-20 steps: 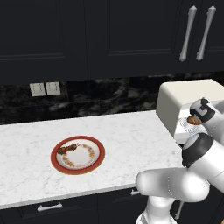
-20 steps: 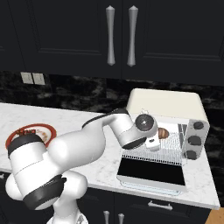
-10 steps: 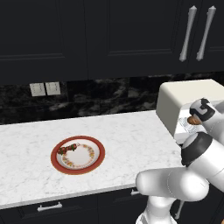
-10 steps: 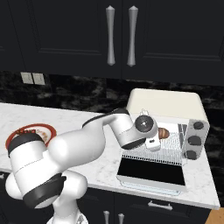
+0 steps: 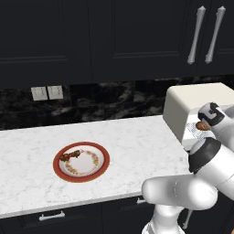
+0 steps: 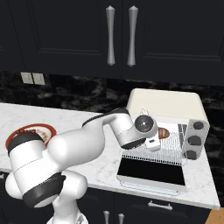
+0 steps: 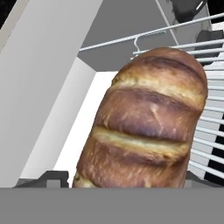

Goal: Pick up the kebab skewer and baguette bread, and place them inside the toaster oven. Close the toaster oven door and start by setting the timer.

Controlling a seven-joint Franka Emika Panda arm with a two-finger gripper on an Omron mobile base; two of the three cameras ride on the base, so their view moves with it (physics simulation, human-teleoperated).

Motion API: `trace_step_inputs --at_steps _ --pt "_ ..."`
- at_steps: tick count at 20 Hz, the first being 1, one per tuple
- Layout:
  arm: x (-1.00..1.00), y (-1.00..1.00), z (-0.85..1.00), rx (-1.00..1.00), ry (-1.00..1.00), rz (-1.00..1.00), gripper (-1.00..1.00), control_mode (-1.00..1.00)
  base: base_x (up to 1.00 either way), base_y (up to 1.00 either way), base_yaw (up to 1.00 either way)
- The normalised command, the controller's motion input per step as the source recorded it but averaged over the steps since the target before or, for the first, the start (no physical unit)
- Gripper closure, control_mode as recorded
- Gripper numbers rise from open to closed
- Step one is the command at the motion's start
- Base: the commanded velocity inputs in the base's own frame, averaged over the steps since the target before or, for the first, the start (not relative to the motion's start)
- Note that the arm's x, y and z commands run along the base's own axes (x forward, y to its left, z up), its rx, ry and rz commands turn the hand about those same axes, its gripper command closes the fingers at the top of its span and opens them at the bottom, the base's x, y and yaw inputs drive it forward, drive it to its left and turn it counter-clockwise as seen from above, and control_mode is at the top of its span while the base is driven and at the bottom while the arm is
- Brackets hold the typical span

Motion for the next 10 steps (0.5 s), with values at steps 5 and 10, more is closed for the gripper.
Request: trace_step_inputs --at_steps 5,10 --pt "0.00 0.00 0.00 0.00 0.00 0.00 -1.00 -1.00 0.00 0.00 0.00" --pt "0.00 0.00 0.00 0.00 0.00 0.00 -1.00 -1.00 0.00 0.00 0.00"
